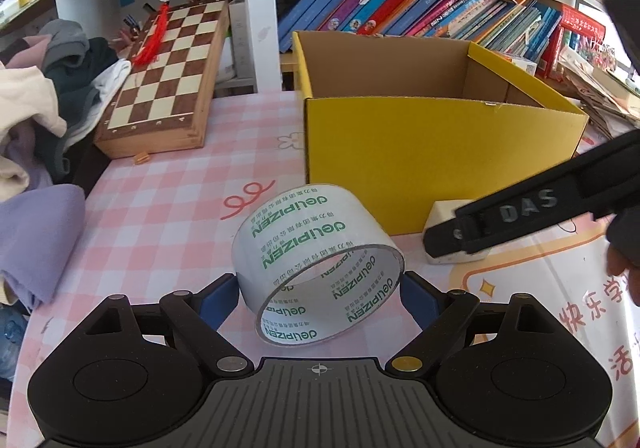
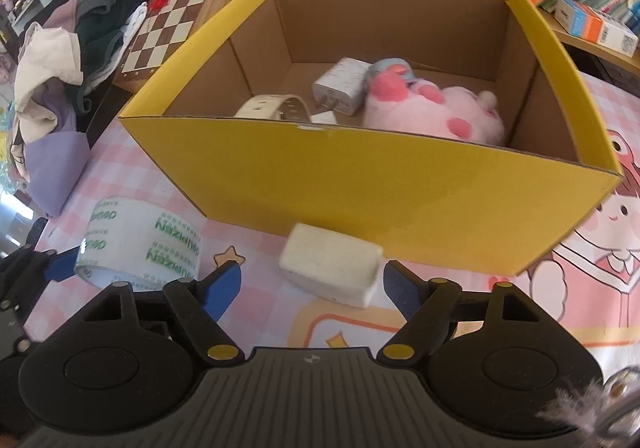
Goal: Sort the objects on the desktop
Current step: 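Move the right tool to the white block while the left tool approaches the clear tape roll, then grasp the white block with the right tool while the left tool grasps the tape roll rim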
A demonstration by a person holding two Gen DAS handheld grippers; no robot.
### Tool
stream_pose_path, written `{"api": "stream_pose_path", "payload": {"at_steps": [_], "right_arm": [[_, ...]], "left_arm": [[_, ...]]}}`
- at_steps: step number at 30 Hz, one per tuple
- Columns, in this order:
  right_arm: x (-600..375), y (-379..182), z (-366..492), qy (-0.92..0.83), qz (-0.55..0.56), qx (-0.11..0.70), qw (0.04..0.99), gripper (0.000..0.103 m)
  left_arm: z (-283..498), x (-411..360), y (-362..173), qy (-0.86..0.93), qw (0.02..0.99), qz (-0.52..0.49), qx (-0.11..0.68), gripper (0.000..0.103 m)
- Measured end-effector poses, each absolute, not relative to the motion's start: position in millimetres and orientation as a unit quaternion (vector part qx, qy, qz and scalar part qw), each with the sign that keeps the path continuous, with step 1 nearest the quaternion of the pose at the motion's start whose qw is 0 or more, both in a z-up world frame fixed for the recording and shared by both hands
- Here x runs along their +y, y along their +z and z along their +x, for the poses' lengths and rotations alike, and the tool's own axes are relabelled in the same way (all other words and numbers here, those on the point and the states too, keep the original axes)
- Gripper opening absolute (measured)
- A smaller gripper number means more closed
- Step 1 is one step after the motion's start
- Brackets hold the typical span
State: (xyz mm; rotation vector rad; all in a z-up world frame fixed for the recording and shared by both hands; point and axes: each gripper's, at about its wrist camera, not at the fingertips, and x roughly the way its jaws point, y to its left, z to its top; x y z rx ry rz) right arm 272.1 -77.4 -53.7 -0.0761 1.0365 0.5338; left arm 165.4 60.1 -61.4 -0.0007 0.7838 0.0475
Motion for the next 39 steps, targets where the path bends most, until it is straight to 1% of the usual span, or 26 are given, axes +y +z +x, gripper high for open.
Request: {"api": "stream_pose_path", "payload": {"at_steps": [1,4,11,12,13,14,16,18,22,28,33,39], "right_arm": [[-74,-55,273,0.248,-0.042,0.488,0.836,0.077],[-68,-58,274,0.237,-0.053,0.485,0.84,0.072],[-68,-61,275,0.218,-0.056,0.486,0.845,0.055],[-68,-62,275,0.216,-0.057,0.486,0.845,0.054],[-68,-62,275,0.213,-0.057,0.486,0.846,0.053],[-68,-63,275,0.21,-0.058,0.486,0.847,0.052],[-68,-64,275,0.205,-0.058,0.486,0.848,0.05],[-70,-64,274,0.202,-0.057,0.486,0.848,0.047],[-77,-61,268,0.198,-0.05,0.487,0.849,0.046],[-90,-56,257,0.196,-0.038,0.488,0.85,0.045],[-98,-53,253,0.189,-0.031,0.487,0.852,0.045],[-105,-53,248,0.186,-0.025,0.491,0.851,0.045]], "left_arm": [[164,61,-61,0.024,0.924,0.0,0.382,0.089],[160,66,-60,0.029,0.923,-0.002,0.383,0.089],[155,73,-55,0.033,0.924,-0.008,0.381,0.088],[155,74,-55,0.034,0.923,-0.007,0.382,0.039],[155,75,-55,0.035,0.923,-0.007,0.384,0.028],[155,75,-56,0.032,0.922,-0.008,0.387,0.03],[155,77,-58,0.028,0.92,-0.01,0.392,0.03],[156,78,-60,0.023,0.917,-0.013,0.397,0.027],[156,81,-64,0.014,0.914,-0.016,0.406,0.027],[150,73,-53,-0.002,0.924,-0.002,0.381,0.027],[142,62,-45,-0.032,0.929,0.015,0.368,0.036],[135,43,-43,-0.074,0.929,0.037,0.36,0.036]]}}
